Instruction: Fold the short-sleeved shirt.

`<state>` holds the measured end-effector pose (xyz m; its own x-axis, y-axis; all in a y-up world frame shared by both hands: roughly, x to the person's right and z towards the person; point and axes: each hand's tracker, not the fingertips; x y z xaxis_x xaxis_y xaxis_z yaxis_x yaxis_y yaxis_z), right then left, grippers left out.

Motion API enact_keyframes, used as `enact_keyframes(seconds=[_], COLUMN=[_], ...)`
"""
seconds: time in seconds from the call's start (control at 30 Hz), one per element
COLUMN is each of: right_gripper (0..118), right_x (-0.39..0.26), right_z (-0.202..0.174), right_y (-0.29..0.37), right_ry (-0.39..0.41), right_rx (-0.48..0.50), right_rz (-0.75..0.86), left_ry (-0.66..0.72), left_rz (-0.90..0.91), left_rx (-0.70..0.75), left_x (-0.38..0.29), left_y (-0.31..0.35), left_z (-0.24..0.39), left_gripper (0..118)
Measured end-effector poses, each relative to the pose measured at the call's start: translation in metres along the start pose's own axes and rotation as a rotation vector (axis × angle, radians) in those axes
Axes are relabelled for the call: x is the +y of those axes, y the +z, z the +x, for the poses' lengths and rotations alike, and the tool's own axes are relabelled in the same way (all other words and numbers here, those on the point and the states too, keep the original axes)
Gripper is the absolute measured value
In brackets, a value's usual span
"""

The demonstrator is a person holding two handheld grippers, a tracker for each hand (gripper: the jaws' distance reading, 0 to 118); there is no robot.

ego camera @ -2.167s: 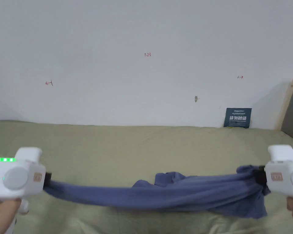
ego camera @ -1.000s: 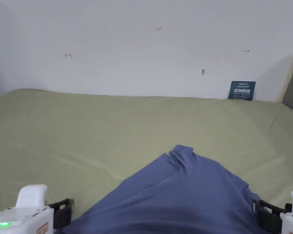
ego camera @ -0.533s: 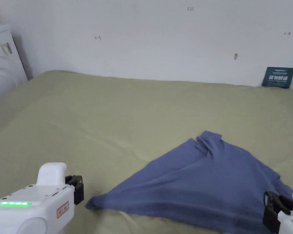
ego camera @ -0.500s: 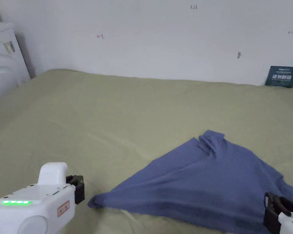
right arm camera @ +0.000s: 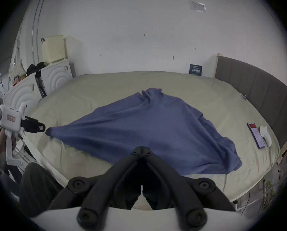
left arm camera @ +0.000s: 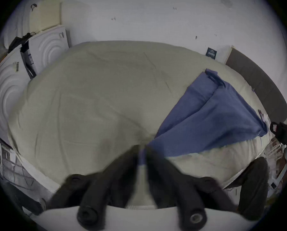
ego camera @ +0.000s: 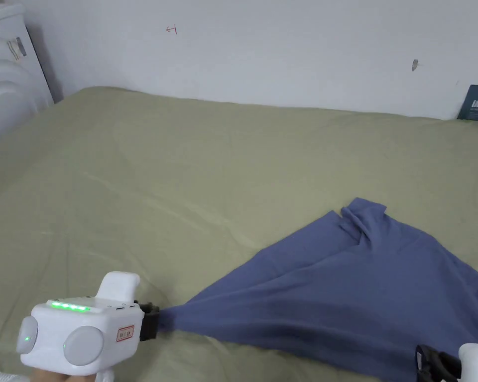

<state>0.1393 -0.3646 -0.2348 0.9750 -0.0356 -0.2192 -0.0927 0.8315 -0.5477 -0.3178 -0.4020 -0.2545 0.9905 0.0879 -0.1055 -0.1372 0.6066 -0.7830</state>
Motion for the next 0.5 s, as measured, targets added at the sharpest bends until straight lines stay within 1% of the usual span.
enact_keyframes(seconds=[0.03, 0.07, 0.1, 0.13, 0.2, 0.3, 0.33, 0.4, 0.43, 0.47, 0.5], right_gripper=[2, 2, 2, 2, 2, 2, 2, 2, 2, 2, 2], right_x=[-0.001, -0.002, -0.002, -0.003, -0.005, -0.007, -0.009, -0.010, -0.010, -0.010, -0.010], right_z=[0.001, 0.001, 0.001, 0.002, 0.000, 0.000, -0.001, 0.000, 0.001, 0.001, 0.002], right_y=[-0.003, -0.006, -0.008, -0.011, -0.014, -0.021, -0.022, -0.025, -0.026, -0.027, -0.028], right_ry=[0.001, 0.001, 0.000, -0.002, -0.001, 0.008, 0.011, 0.011, 0.010, 0.010, 0.008], right_rx=[0.001, 0.002, 0.003, 0.007, 0.008, 0.009, 0.011, 0.015, 0.016, 0.017, 0.017], right_rz=[-0.008, -0.018, -0.027, -0.038, -0.049, -0.070, -0.074, -0.084, -0.086, -0.090, -0.091], left_ry=[-0.012, -0.017, -0.027, -0.031, -0.056, -0.057, -0.057, -0.062, -0.074, -0.082, -0.090], left_rz=[-0.031, -0.054, -0.063, -0.047, -0.084, -0.085, -0.100, -0.113, -0.125, -0.138, -0.139], left_rx=[-0.018, -0.024, -0.022, -0.024, 0.003, 0.008, 0.001, -0.009, 0.007, 0.007, 0.007], left_x=[0.003, 0.004, 0.005, 0.005, 0.004, 0.009, 0.010, 0.012, 0.015, 0.016, 0.018], left_y=[-0.007, -0.016, -0.022, -0.025, -0.039, -0.051, -0.055, -0.059, -0.059, -0.058, -0.054], left_z=[-0.001, 0.000, 0.002, 0.003, 0.008, 0.007, 0.008, 0.010, 0.011, 0.013, 0.014], left_gripper=[65, 104, 118, 118, 118, 118, 115, 104, 103, 97, 82])
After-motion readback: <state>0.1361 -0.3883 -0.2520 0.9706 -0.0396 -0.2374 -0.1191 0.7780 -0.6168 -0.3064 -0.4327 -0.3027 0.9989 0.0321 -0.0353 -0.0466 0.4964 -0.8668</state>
